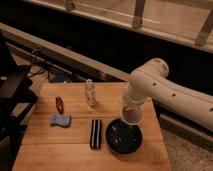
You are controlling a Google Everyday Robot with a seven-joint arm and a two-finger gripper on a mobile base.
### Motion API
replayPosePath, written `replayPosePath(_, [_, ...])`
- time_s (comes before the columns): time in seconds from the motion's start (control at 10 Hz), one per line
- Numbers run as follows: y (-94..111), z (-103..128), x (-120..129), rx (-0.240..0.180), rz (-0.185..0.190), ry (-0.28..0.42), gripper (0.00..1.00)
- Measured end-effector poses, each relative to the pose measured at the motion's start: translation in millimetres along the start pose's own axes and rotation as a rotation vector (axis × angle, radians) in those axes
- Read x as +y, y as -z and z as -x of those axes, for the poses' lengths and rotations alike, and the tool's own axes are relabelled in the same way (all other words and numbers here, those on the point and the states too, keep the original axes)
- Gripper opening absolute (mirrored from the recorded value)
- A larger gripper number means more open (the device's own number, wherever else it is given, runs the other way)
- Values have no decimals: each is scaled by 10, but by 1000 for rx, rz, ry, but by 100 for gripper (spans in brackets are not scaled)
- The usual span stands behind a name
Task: Pick up the ceramic cup
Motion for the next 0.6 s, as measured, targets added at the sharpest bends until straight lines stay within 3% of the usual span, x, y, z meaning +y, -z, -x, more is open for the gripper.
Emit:
replayPosePath(0.2, [-99,10,13,0,45,4,1])
replayPosePath(0.4, [-188,-26,52,6,38,5,1])
replayPosePath(0.6, [-140,-4,13,5,40,10,1])
